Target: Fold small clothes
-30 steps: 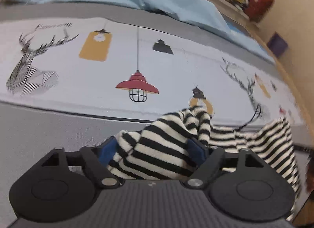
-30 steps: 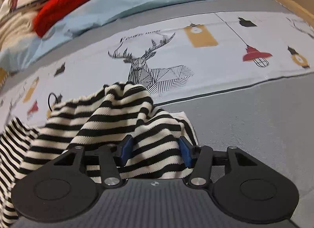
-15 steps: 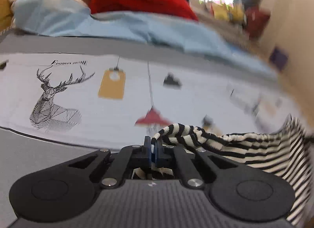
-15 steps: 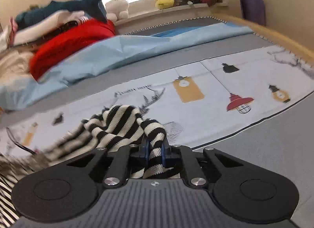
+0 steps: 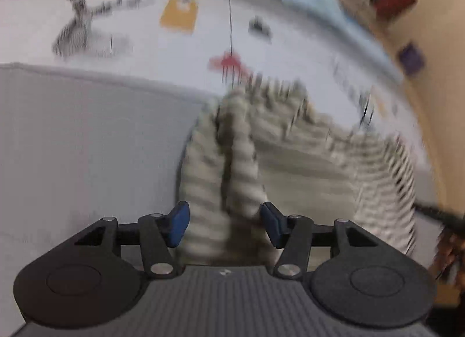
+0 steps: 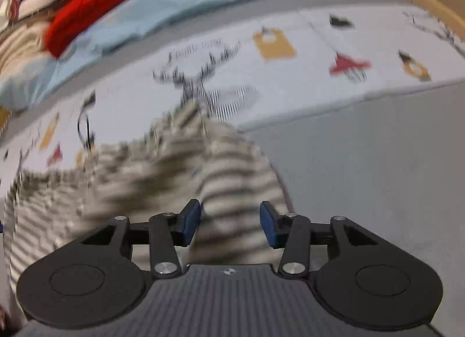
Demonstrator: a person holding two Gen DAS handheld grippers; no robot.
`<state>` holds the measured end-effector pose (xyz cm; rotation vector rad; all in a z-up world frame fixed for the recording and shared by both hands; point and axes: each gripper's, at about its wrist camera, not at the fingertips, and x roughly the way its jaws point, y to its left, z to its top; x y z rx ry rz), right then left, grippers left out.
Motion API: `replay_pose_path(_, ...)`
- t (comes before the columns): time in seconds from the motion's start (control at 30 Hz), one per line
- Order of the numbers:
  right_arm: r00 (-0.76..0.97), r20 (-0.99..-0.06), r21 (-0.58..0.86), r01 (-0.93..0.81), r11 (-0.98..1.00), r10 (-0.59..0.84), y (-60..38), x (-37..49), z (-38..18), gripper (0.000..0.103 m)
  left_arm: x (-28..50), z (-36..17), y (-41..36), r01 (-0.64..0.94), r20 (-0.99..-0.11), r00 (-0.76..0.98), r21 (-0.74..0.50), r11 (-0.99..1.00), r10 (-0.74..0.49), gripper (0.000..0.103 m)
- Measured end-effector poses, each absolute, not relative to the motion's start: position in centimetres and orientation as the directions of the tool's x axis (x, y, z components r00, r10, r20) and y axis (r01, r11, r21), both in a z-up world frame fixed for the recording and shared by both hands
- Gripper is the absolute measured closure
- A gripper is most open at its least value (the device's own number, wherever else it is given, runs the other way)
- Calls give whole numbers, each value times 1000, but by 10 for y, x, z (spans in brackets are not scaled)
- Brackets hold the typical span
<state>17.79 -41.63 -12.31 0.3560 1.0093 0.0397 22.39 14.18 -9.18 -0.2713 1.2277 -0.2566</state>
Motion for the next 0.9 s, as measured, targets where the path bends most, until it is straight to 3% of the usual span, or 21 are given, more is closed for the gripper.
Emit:
replay_pose_path(0.3, 441, -875, 316, 207, 926, 200, -444, 130, -137, 56, 194, -112, 139, 12, -904, 241, -362, 932, -354, 46)
replay_pose_path(0.4, 420, -882, 330, 228, 916, 214, -451, 119, -142, 55, 190, -110, 136, 16, -901, 233, -372, 928, -365, 74)
replay_pose_path(0.43, 419, -879, 344, 232, 910, 226, -452, 115, -143, 55, 186, -109, 133, 34, -911, 226, -348, 937, -346, 93)
replay_pose_path(0.47, 420, -876, 354, 228, 907, 237, -452, 114, -145, 56, 184, -108, 130, 56, -922, 226, -308, 950, -313, 98)
replay_pose_path(0.53, 419, -876, 350, 207, 914, 240, -450, 109, -148, 71, 180, -99, 133, 53, -916, 255, -305, 951, -308, 100)
replay_pose_path(0.57, 419, -875, 346, 194, 918, 241, -449, 108, -147, 86, 177, -89, 138, 42, -903, 291, -317, 948, -315, 100)
replay_pose_path(0.67, 480, -839, 388, 202, 899, 255, -462, 102, -127, 90, 161, -63, 154, 28, -868, 396, -315, 949, -300, 102)
replay_pose_path(0.73, 539, -802, 422, 206, 883, 258, -472, 94, -108, 92, 149, -61, 157, 24, -888, 413, -213, 977, -204, 102)
replay_pose_path(0.8, 534, -822, 351, 197, 915, 200, -470, 86, -102, 96, 145, -73, 158, -7, -908, 364, -225, 974, -207, 102)
replay_pose_path(0.9, 441, -883, 282, 219, 934, 163, -463, 86, -126, 95, 146, -80, 141, 69, -926, 320, -188, 980, -200, 101)
